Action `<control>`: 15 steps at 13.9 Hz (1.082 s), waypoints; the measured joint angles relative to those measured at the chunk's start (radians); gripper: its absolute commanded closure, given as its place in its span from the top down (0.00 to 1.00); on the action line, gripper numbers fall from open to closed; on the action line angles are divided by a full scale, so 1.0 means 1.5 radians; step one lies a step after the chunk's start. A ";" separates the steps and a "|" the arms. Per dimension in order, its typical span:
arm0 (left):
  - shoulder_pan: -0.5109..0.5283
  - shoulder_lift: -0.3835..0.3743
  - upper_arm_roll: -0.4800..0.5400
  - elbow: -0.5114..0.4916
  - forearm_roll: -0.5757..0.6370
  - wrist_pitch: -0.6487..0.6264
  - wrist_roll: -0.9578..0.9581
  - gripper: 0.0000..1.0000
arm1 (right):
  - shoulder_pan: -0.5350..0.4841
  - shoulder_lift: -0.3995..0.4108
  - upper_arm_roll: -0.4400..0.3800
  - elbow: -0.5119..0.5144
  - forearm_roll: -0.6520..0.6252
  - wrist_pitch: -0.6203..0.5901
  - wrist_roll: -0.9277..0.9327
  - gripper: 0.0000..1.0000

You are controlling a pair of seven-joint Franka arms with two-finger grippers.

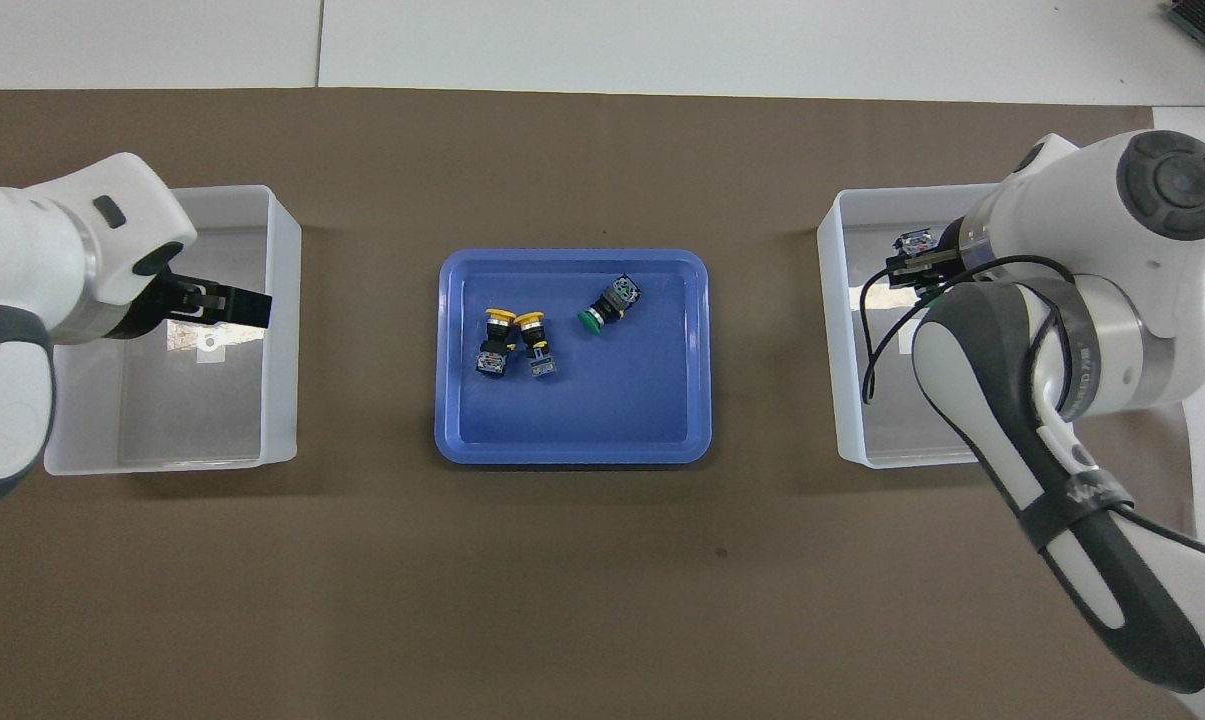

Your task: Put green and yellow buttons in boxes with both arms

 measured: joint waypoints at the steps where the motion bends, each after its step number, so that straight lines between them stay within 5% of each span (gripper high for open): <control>1: -0.026 0.015 -0.001 -0.012 0.000 0.031 -0.004 1.00 | -0.018 0.000 0.000 -0.013 0.000 0.005 -0.029 0.00; 5: -0.116 0.088 -0.003 -0.049 0.000 0.178 -0.019 1.00 | -0.055 0.008 0.000 -0.086 0.000 0.093 -0.085 0.02; 8: -0.149 0.117 -0.002 -0.079 0.000 0.238 -0.020 1.00 | -0.072 0.027 0.000 -0.110 0.000 0.136 -0.106 0.19; 9: -0.159 0.130 -0.002 -0.083 0.000 0.258 -0.020 1.00 | -0.075 0.031 0.000 -0.112 0.000 0.144 -0.106 0.31; 10: -0.168 0.145 -0.002 -0.086 0.000 0.273 -0.020 1.00 | -0.075 0.034 0.000 -0.113 0.000 0.148 -0.106 0.51; 11: -0.176 0.157 -0.002 -0.090 0.000 0.285 -0.020 1.00 | -0.075 0.036 0.001 -0.113 0.000 0.149 -0.106 0.84; 12: -0.183 0.166 -0.002 -0.094 0.000 0.291 -0.021 1.00 | -0.075 0.036 0.002 -0.113 0.000 0.150 -0.106 1.00; 15: -0.202 0.190 -0.002 -0.106 0.000 0.324 -0.035 0.91 | -0.069 0.034 0.005 -0.105 0.000 0.151 -0.106 1.00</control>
